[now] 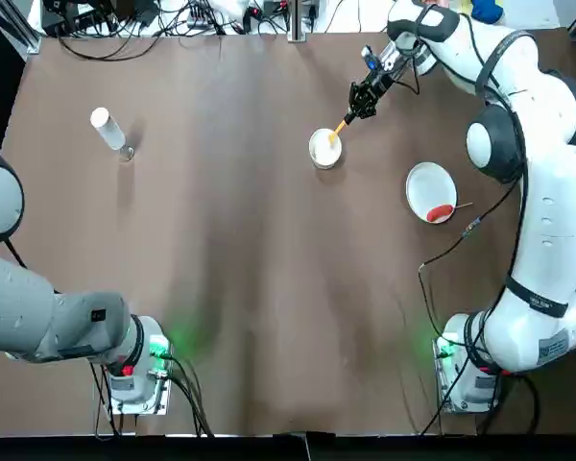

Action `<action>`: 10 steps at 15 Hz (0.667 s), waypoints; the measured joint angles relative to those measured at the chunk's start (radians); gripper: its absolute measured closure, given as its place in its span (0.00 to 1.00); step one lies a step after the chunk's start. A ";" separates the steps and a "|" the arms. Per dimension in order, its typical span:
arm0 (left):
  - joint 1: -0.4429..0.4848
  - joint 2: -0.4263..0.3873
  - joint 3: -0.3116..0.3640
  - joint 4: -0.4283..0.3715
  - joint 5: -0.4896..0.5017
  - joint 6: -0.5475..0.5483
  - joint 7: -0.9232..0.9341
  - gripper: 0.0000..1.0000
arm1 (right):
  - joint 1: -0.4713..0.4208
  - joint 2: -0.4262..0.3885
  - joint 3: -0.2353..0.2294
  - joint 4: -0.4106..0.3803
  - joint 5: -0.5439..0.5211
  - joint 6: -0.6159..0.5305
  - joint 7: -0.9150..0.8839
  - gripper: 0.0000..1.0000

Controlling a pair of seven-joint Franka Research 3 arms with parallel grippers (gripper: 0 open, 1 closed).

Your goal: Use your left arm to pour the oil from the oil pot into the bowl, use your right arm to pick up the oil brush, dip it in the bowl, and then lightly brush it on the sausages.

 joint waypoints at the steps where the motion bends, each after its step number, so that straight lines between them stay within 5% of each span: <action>1: -0.002 0.000 -0.001 0.000 0.000 0.000 0.000 0.00 | 0.008 0.002 0.000 -0.002 0.001 0.008 0.001 0.95; 3: -0.001 0.000 -0.001 0.000 0.000 0.000 0.000 0.00 | 0.020 0.007 0.000 -0.003 0.001 0.017 0.002 0.90; 6: -0.001 0.000 0.000 0.000 0.000 0.000 0.000 0.00 | 0.016 0.008 -0.003 -0.003 0.001 0.015 0.002 0.59; 8: -0.001 0.000 0.000 0.000 0.000 0.000 0.000 0.00 | 0.010 0.008 -0.006 -0.003 0.001 0.014 0.002 0.55; 10: -0.001 0.000 0.000 0.000 0.000 0.000 0.000 0.00 | -0.001 0.008 -0.008 -0.002 0.001 0.011 0.002 0.41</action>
